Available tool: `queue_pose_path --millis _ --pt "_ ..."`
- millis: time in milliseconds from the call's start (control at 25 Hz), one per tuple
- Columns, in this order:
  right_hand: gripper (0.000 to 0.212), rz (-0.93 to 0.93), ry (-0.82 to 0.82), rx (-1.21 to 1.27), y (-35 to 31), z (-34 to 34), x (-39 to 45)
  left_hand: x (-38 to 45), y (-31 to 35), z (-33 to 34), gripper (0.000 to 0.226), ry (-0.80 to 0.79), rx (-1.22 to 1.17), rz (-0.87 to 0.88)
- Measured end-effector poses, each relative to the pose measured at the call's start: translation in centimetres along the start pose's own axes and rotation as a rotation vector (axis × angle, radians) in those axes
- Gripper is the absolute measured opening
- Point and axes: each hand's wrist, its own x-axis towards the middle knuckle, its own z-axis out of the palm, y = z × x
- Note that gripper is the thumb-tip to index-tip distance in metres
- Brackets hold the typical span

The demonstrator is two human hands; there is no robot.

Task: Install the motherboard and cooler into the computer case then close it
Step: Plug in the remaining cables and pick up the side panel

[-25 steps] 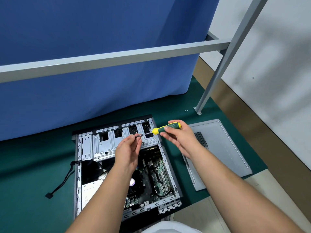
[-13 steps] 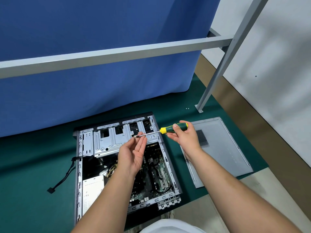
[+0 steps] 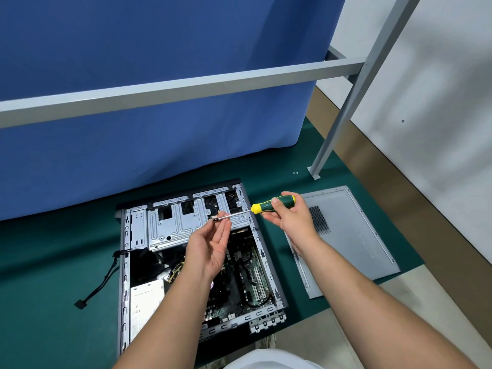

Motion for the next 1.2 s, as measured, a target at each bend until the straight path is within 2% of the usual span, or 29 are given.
queue_pose_path --millis 320,520,760,920,1000,1040,1120,1160,1200 --pt "0.028 -0.1 -0.059 -0.034 -0.1 0.2 -0.6 0.1 0.3 0.2 0.017 0.034 0.054 -0.014" --pt "0.038 -0.099 -0.108 -0.022 -0.2 0.2 -0.5 0.1 0.3 0.3 0.019 0.044 0.093 -0.04" --pt "0.037 0.004 0.027 0.083 0.5 -0.2 0.1 0.3 0.0 1.0 0.008 0.023 0.156 -0.017" --pt "0.038 0.019 0.077 0.114 0.5 -0.6 0.7 0.9 -0.4 1.3 0.024 -0.025 0.261 0.0" --pt "0.044 -0.007 0.095 0.096 -0.2 -1.0 1.4 1.4 -0.8 1.1 0.027 -0.025 0.506 0.097" --pt "0.048 -0.032 0.11 0.065 -0.8 -1.2 1.9 1.8 -0.9 0.9 0.024 -0.002 0.774 0.213" --pt "0.052 -0.106 0.15 -0.075 -2.3 -1.4 2.7 3.0 -0.9 0.7 0.022 0.007 1.511 0.564" --pt "0.051 -0.15 0.161 -0.18 -3.0 -1.3 3.0 3.7 -0.8 0.6 0.031 -0.051 1.847 0.711" --pt "0.049 -0.198 0.159 -0.292 -3.7 -1.0 3.2 4.4 -0.7 0.5 0.045 -0.112 2.112 0.775"
